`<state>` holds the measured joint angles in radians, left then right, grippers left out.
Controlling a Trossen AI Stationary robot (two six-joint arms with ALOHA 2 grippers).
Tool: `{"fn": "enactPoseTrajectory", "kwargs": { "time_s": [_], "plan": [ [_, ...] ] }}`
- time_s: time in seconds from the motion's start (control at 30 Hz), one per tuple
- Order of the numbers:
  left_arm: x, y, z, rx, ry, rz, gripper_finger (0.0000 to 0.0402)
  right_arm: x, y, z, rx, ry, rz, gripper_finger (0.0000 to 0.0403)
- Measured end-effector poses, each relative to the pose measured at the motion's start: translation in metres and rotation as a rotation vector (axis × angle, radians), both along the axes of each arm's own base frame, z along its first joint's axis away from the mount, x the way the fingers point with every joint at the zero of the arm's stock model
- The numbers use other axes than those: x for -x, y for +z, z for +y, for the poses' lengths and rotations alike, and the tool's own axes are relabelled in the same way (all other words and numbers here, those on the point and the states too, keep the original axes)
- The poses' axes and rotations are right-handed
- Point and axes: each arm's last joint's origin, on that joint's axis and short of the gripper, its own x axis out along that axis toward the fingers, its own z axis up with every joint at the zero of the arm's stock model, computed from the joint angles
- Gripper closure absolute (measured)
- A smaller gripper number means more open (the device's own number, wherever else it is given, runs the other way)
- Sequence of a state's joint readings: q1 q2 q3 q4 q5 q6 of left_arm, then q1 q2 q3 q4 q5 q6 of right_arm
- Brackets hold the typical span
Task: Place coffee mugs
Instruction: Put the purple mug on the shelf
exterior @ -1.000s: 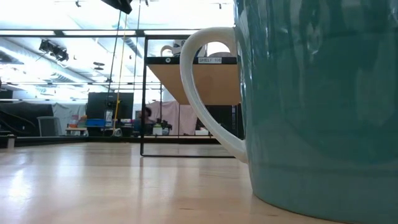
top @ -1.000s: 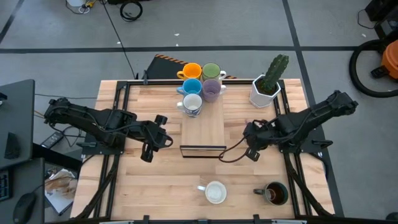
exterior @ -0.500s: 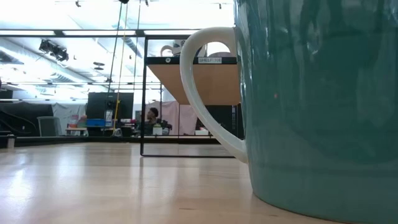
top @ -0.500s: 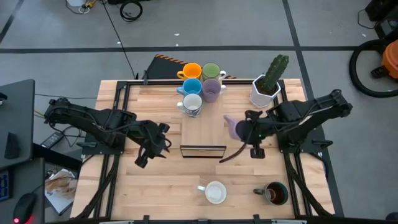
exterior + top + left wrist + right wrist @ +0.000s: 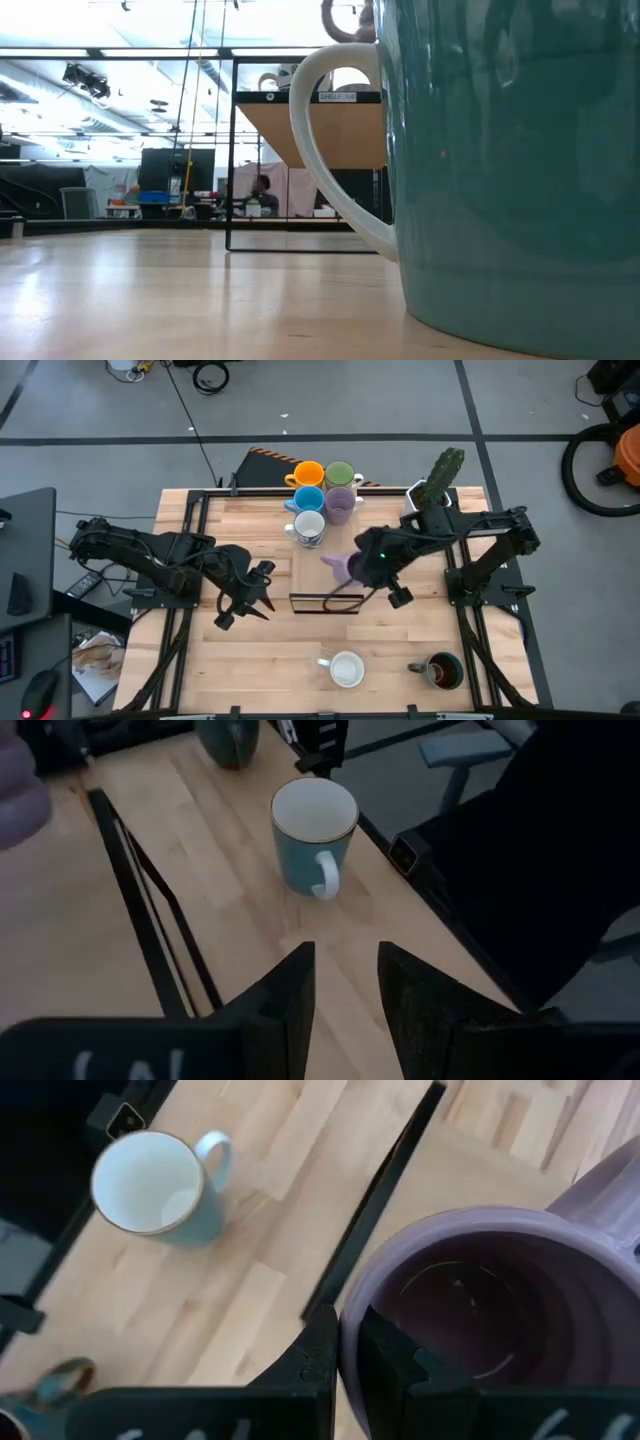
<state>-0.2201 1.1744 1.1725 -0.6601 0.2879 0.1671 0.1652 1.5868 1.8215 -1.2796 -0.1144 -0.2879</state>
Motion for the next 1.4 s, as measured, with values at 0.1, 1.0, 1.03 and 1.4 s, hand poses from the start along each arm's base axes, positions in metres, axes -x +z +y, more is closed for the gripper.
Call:
{"fn": "enactPoseTrajectory", "kwargs": {
  "time_s": [0.1, 1.0, 1.03, 1.4],
  "plan": [
    [0.000, 0.000, 0.002, 0.032, 0.015, 0.017, 0.0285, -0.012, 0.003, -0.005, -0.003, 0.080, -0.029, 0.0372],
    [0.037, 0.012, 0.020, -0.014, 0.176, 0.060, 0.0285, -0.106, -0.024, -0.026, -0.019, 0.281, 0.027, 0.0372],
    [0.038, 0.013, 0.021, -0.009, 0.179, 0.055, 0.0285, -0.107, -0.025, -0.026, -0.021, 0.284, 0.028, 0.0372],
    [0.040, 0.013, 0.021, 0.016, 0.203, 0.072, 0.0285, -0.118, -0.038, -0.029, -0.059, 0.284, 0.048, 0.0371]
  ]
}}
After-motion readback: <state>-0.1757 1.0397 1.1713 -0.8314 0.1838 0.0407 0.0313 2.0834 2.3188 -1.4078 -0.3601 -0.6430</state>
